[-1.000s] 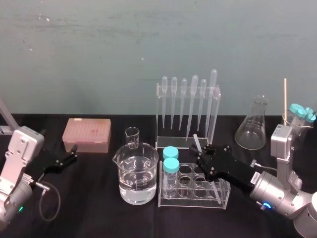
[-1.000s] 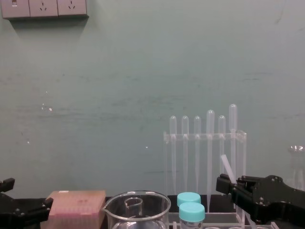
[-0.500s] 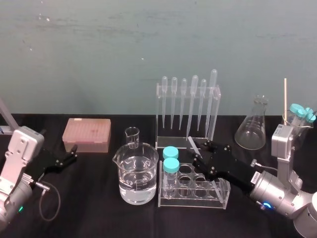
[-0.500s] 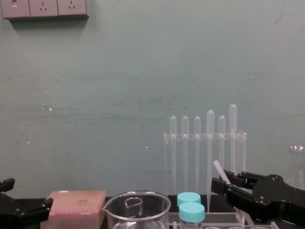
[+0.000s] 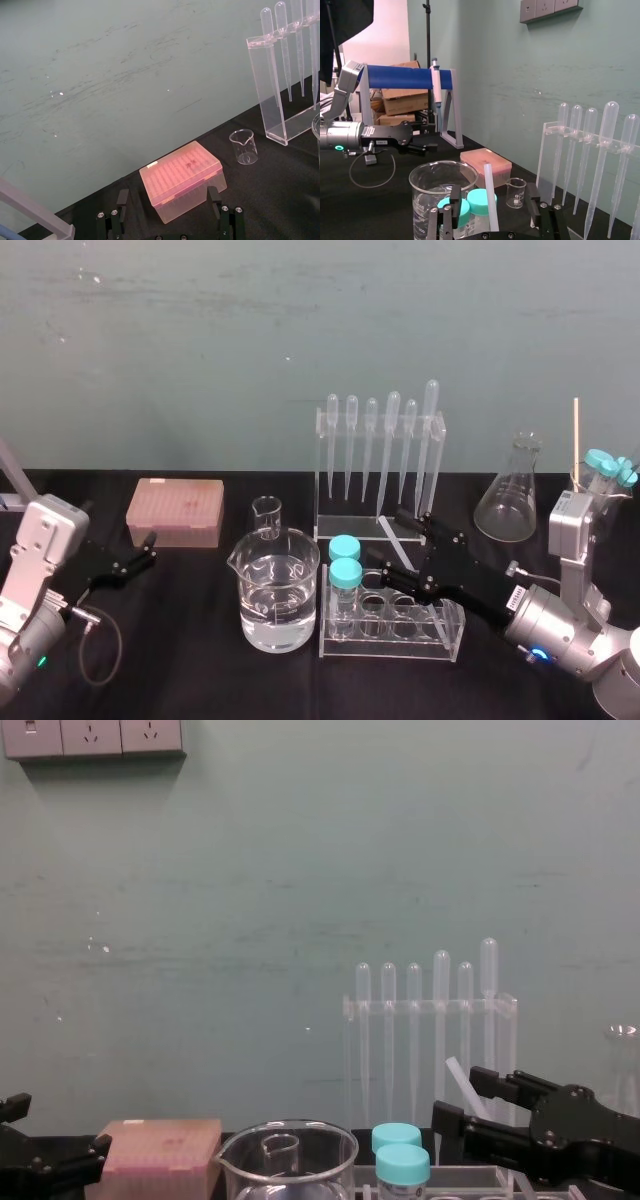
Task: Pick up the stirring rod with one hand, then place it down.
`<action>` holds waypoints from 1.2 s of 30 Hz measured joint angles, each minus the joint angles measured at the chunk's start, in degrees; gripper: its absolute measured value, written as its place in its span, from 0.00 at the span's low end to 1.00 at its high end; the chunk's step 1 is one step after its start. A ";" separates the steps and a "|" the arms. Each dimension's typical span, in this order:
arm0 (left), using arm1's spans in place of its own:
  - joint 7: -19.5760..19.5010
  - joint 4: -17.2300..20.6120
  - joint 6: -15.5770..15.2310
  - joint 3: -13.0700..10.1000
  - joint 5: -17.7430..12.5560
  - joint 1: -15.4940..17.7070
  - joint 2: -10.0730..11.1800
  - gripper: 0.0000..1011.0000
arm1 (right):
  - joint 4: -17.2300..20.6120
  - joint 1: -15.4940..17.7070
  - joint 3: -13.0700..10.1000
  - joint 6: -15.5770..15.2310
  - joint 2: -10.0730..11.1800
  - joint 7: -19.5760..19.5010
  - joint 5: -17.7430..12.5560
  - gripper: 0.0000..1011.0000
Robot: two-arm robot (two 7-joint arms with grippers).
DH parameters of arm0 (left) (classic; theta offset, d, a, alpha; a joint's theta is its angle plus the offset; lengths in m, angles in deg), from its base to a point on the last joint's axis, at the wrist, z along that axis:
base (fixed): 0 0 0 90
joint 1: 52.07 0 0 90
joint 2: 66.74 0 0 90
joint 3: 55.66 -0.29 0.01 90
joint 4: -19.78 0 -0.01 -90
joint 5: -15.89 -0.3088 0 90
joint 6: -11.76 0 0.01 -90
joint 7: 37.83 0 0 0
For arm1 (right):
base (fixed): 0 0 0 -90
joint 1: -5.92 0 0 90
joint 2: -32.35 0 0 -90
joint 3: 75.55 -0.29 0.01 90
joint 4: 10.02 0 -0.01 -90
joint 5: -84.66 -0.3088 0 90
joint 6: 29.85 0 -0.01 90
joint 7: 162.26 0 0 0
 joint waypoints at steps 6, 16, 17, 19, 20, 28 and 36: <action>0.00 0.00 0.00 0.00 0.00 0.00 0.00 0.99 | 0.00 0.00 0.00 0.00 0.00 0.00 -0.01 0.97; 0.00 0.00 0.00 0.00 0.00 0.00 0.00 0.99 | 6.11 -0.31 -0.97 5.55 0.69 -4.10 5.10 0.99; 0.00 0.00 0.00 0.00 0.00 0.00 0.00 0.99 | 6.55 -0.31 -1.19 5.88 0.68 -4.72 5.55 0.99; 0.00 0.00 0.00 0.00 0.00 0.00 0.00 0.99 | 7.87 -0.16 -2.22 6.45 0.60 -7.11 6.96 0.99; 0.00 0.00 0.00 0.00 0.00 0.00 0.00 0.99 | 8.31 0.03 -2.70 6.44 0.55 -8.03 7.37 0.99; 0.00 0.00 0.00 0.00 0.00 0.00 0.00 0.99 | 11.19 3.74 -8.53 0.63 0.15 -20.67 11.28 0.99; 0.00 0.00 0.00 0.00 0.00 0.00 0.00 0.99 | 13.37 8.50 -10.82 -15.15 0.99 -26.74 12.12 0.99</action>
